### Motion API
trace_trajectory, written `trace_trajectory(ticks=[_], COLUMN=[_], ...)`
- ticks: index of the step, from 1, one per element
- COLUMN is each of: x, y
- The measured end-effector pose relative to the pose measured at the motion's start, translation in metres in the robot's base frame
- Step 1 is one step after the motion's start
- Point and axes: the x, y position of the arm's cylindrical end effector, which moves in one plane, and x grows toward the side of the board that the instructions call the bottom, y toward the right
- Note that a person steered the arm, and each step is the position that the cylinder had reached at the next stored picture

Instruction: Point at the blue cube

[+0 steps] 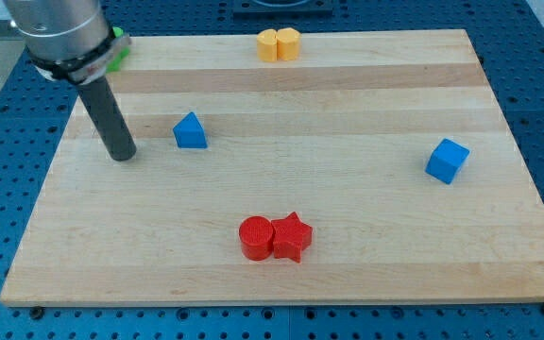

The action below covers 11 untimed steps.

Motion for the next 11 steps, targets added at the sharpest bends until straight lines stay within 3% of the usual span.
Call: trace_trajectory(ticks=[1,3,5,6,8,10,11], x=[-0.014,-0.014,-0.013,0.035,0.076,0.078,0.049], y=[0.022,0.122,0.086,0.094,0.239,0.401,0.434])
